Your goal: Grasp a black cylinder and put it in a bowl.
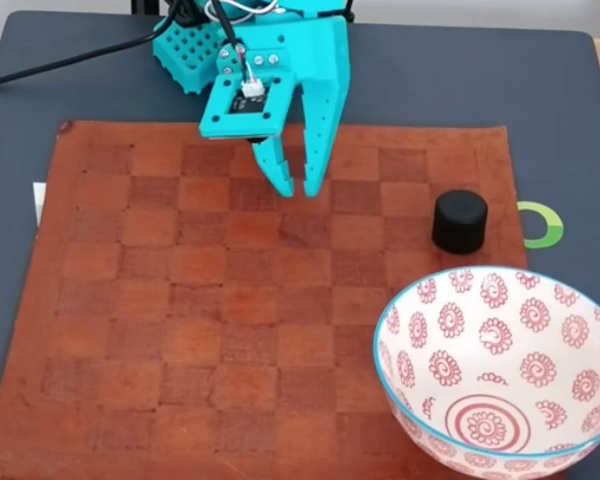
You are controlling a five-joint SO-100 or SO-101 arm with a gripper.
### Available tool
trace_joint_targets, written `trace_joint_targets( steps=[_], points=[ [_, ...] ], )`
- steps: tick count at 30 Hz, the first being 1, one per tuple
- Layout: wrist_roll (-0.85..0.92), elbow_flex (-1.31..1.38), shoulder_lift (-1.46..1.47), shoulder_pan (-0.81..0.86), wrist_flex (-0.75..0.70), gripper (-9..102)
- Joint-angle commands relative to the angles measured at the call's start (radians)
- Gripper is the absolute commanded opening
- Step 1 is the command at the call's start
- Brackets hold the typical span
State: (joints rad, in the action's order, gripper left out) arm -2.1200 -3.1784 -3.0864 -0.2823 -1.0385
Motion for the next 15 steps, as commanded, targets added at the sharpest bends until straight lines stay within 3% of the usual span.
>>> trace_joint_targets(
  steps=[1,15],
  points=[
    [0.003,0.043,-0.006,-0.008,0.011,0],
    [0.000,0.107,-0.006,-0.009,-0.002,0]
  ],
)
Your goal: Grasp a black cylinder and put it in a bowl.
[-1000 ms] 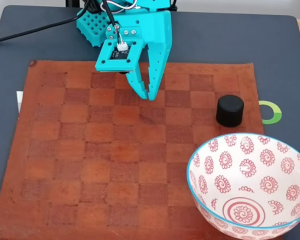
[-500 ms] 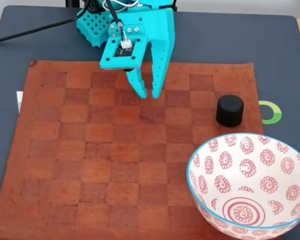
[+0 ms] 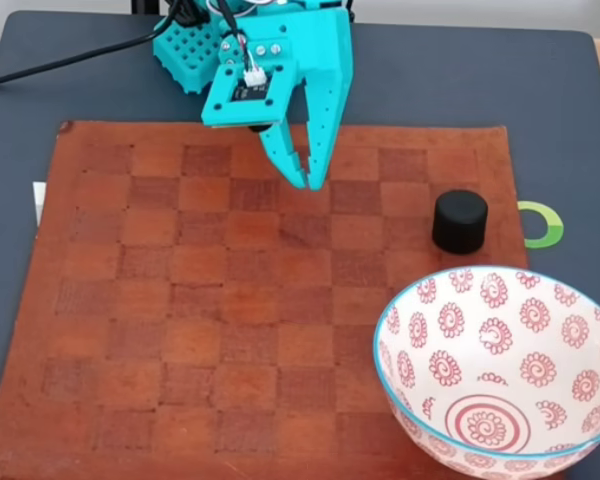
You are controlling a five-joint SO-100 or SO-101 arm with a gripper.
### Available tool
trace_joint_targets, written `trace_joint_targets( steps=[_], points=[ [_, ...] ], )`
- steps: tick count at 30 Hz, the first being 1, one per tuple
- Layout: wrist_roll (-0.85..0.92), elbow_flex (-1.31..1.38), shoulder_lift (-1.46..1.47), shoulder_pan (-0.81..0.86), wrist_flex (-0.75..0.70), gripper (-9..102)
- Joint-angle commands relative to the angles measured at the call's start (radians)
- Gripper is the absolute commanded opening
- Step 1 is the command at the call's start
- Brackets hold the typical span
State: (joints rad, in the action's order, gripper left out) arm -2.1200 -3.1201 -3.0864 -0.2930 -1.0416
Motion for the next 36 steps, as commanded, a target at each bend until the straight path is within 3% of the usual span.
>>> trace_joint_targets(
  steps=[1,9,16,29,36],
  points=[
    [0.000,0.049,-0.006,0.002,0.002,0],
    [0.006,0.112,0.012,-0.018,-0.002,0],
    [-0.006,0.219,0.012,-0.015,-0.206,0],
    [0.002,0.319,0.017,-0.020,-0.331,0],
    [0.012,0.491,0.298,-0.020,-0.344,0]
  ],
)
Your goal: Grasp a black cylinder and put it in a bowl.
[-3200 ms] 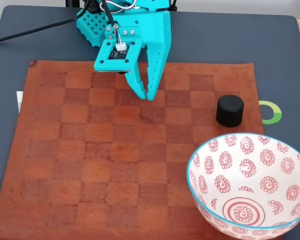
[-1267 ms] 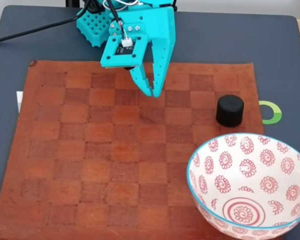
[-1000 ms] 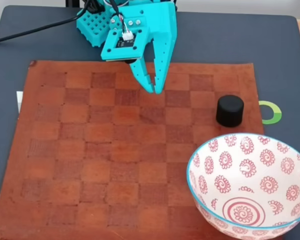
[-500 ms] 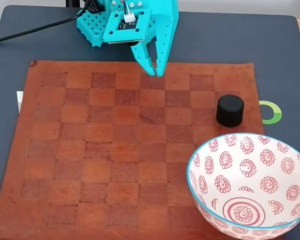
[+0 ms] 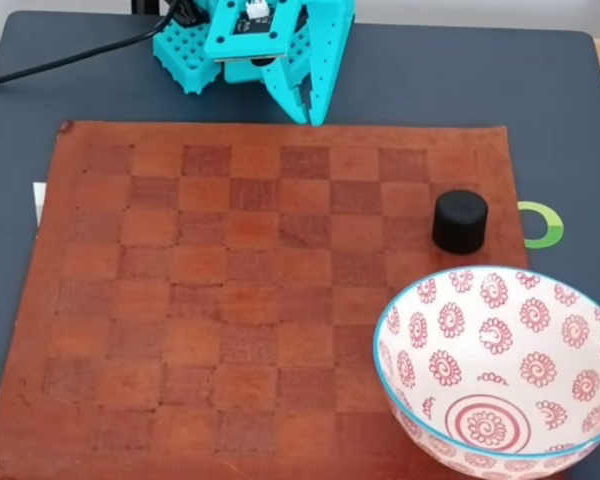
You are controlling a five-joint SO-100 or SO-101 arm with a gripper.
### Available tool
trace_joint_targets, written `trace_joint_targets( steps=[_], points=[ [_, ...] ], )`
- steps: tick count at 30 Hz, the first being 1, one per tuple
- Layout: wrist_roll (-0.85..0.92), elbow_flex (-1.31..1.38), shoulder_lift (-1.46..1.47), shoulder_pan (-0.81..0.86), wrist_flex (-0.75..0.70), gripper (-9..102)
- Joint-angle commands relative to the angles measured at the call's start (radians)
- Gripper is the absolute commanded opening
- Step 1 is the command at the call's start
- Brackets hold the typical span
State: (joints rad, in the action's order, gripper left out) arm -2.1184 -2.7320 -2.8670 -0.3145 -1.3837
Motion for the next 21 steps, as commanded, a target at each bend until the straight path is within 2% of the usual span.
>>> trace_joint_targets(
  steps=[1,5,10,21],
  points=[
    [0.012,0.137,0.135,0.002,0.000,0],
    [0.055,0.268,0.351,-0.005,0.002,0],
    [0.043,0.423,0.561,-0.091,-0.002,0],
    [0.040,0.634,0.827,-0.272,0.000,0]
  ],
)
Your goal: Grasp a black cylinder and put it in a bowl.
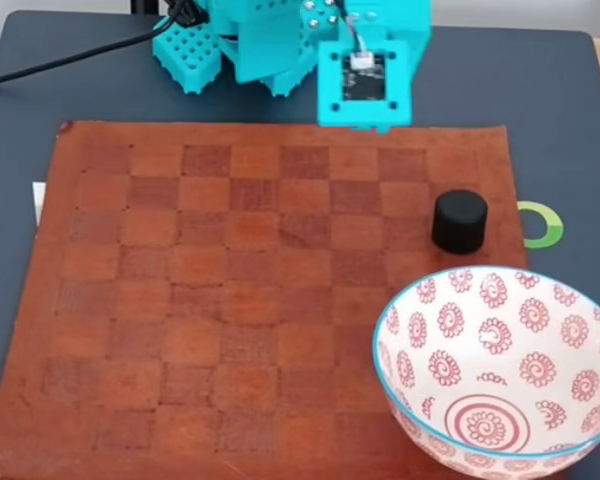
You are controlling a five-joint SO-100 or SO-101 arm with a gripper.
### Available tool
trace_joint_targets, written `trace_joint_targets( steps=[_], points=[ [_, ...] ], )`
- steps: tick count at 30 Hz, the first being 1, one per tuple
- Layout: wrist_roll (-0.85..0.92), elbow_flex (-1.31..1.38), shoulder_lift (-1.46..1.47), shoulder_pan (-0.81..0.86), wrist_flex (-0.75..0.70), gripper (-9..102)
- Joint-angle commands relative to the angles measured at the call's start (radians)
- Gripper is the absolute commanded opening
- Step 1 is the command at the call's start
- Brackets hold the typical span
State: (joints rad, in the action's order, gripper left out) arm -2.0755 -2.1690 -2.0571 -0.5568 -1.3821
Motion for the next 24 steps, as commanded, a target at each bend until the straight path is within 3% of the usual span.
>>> trace_joint_targets(
  steps=[1,24],
  points=[
    [-0.003,0.087,0.032,-0.040,-0.002,0],
    [0.006,0.388,0.359,-0.164,-0.002,0]
  ],
)
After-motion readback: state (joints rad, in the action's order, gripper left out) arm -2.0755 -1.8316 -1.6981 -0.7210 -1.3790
